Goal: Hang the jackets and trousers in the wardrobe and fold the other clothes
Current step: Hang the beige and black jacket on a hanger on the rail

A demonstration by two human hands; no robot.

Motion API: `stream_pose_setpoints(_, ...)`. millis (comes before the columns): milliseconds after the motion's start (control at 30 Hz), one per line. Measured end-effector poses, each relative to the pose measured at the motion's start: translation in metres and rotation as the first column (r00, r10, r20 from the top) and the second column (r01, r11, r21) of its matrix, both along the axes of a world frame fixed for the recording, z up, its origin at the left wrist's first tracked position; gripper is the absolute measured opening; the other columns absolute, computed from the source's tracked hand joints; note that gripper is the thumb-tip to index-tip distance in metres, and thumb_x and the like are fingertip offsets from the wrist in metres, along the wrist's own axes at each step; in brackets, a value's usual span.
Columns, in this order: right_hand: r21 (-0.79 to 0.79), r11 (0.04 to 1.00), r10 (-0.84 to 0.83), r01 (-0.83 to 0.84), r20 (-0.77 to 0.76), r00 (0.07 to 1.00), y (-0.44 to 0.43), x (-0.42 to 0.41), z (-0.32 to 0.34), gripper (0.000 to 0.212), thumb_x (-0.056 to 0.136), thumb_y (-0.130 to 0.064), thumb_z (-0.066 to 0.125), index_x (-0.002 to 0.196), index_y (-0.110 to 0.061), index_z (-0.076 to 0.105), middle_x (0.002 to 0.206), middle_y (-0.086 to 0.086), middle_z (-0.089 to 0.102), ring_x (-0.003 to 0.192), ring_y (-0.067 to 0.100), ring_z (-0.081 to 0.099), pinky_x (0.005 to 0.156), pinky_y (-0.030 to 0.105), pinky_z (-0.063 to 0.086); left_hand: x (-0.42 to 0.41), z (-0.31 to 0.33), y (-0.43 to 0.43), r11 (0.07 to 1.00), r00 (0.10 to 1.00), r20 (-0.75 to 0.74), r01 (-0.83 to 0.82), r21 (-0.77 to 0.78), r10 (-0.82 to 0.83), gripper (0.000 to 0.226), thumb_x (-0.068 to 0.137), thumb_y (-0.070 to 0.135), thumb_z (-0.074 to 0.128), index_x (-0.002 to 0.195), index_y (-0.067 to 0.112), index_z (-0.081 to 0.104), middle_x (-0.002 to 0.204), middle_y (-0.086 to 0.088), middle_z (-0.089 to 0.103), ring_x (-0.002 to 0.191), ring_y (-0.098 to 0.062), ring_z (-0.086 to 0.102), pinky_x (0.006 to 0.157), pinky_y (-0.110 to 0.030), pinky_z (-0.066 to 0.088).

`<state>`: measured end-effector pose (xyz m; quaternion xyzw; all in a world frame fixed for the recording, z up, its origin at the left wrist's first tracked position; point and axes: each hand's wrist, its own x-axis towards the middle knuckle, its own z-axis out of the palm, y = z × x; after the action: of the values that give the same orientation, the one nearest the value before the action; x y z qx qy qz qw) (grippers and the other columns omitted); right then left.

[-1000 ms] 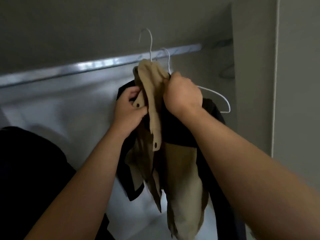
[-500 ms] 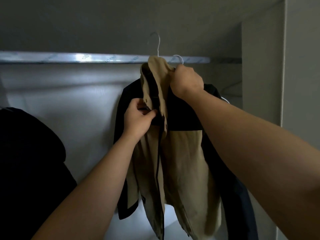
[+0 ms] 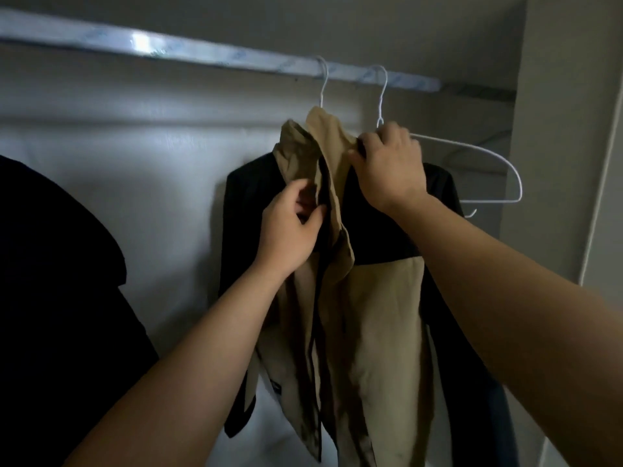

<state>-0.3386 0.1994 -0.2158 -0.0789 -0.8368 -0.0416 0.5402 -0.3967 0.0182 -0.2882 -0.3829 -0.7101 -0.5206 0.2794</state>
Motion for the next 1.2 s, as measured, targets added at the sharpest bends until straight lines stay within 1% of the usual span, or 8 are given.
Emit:
stream_pose_setpoints(167, 0.055, 0.997, 0.065, -0.046, -0.403, 0.913, -0.02, 0.027, -0.098, 0.035, 0.095, -0.028, 0.06, 0.127, -0.014, 0.061, 0.128, 0.016, 0.056, 0.119, 0.034, 0.052, 0.098, 0.047, 0.038, -0.001, -0.047, -0.015, 0.995, 0.991, 0.123, 0.048, 0.086, -0.058, 0.052, 0.084, 0.025, 0.08, 0.129, 0.027, 0.054, 0.112, 0.013, 0.064, 0.095, 0.003, 0.065, 0.078, -0.015, 0.055)
stream_pose_setpoints(367, -0.3, 0.883, 0.393, -0.36, 0.057, 0.918, -0.062, 0.042, -0.265, 0.025, 0.09, -0.026, 0.061, 0.114, -0.026, 0.053, 0.109, -0.006, 0.048, 0.09, 0.01, 0.049, 0.076, 0.023, 0.041, -0.014, -0.16, -0.01, 0.997, 0.922, 0.386, 0.018, -0.079, 0.014, 0.04, 0.092, 0.015, 0.069, 0.129, 0.025, 0.058, 0.118, 0.01, 0.064, 0.103, -0.005, 0.063, 0.088, -0.027, 0.055)
stream_pose_setpoints(533, -0.656, 0.72, 0.469, -0.225, 0.221, 0.855, -0.084, 0.037, -0.354, 0.025, 0.096, -0.033, 0.056, 0.117, -0.039, 0.047, 0.113, -0.018, 0.048, 0.088, 0.003, 0.053, 0.074, 0.023, 0.048, -0.028, -0.193, 0.0, 0.988, 0.9, 0.42, -0.06, -0.145, 0.117, 0.073, 0.09, 0.026, 0.074, 0.152, 0.028, 0.036, 0.141, 0.005, 0.054, 0.118, -0.012, 0.058, 0.09, -0.028, 0.053)
stream_pose_setpoints(667, -0.698, 0.689, 0.506, -0.198, 0.267, 0.82, -0.085, 0.033, -0.367, 0.019, 0.095, -0.029, 0.057, 0.111, -0.034, 0.048, 0.105, -0.014, 0.048, 0.083, 0.01, 0.055, 0.071, 0.027, 0.045, -0.037, -0.178, 0.018, 0.951, 0.904, 0.345, -0.166, -0.26, 0.252, 0.067, 0.091, 0.052, 0.064, 0.148, 0.024, 0.041, 0.144, -0.002, 0.052, 0.129, -0.022, 0.053, 0.096, -0.037, 0.052)
stream_pose_setpoints(800, -0.745, 0.648, 0.453, -0.157, 0.212, 0.866, -0.081, 0.023, -0.353, 0.03, 0.093, -0.045, 0.061, 0.115, -0.029, 0.049, 0.112, -0.006, 0.051, 0.095, 0.016, 0.057, 0.081, 0.034, 0.05, -0.021, -0.167, 0.023, 0.949, 0.955, 0.147, -0.22, -0.224, 0.256, 0.018, 0.094, 0.038, 0.063, 0.1, 0.021, 0.062, 0.102, 0.0, 0.063, 0.095, -0.019, 0.061, 0.067, -0.017, 0.039)
stream_pose_setpoints(900, -0.727, 0.681, 0.344, -0.087, 0.213, 0.914, -0.077, 0.015, -0.34, 0.06, 0.081, -0.062, 0.069, 0.121, -0.021, 0.049, 0.117, -0.003, 0.048, 0.104, 0.016, 0.049, 0.088, 0.033, 0.048, -0.004, -0.163, 0.025, 0.97, 0.994, 0.006, -0.108, -0.217, 0.112, 0.029, 0.09, 0.042, 0.066, 0.081, 0.019, 0.053, 0.085, 0.003, 0.055, 0.077, -0.015, 0.055, 0.063, -0.026, 0.043)
stream_pose_setpoints(1033, -0.841, 0.535, 0.294, -0.083, 0.094, 0.951, -0.078, 0.009, -0.33, 0.04, 0.093, -0.051, 0.063, 0.115, -0.02, 0.048, 0.114, -0.001, 0.052, 0.101, 0.023, 0.055, 0.084, 0.046, 0.051, 0.011, -0.165, 0.022, 0.972, 0.971, 0.16, 0.198, -0.124, -0.177, 0.033, 0.093, 0.049, 0.057, 0.096, 0.017, 0.065, 0.101, 0.008, 0.062, 0.092, -0.012, 0.062, 0.073, -0.037, 0.056)
stream_pose_setpoints(1200, -0.885, 0.434, 0.35, -0.168, -0.006, 0.937, -0.071, 0.018, -0.331, 0.019, 0.105, -0.041, 0.048, 0.103, -0.023, 0.054, 0.095, 0.001, 0.067, 0.086, 0.028, 0.064, 0.074, 0.044, 0.051, 0.003, -0.179, 0.021, 0.983, 0.951, 0.259, 0.183, -0.027, -0.17, 0.044, 0.085, 0.01, 0.077, 0.119, 0.019, 0.051, 0.118, 0.0, 0.063, 0.108, -0.011, 0.063, 0.089, -0.034, 0.056)
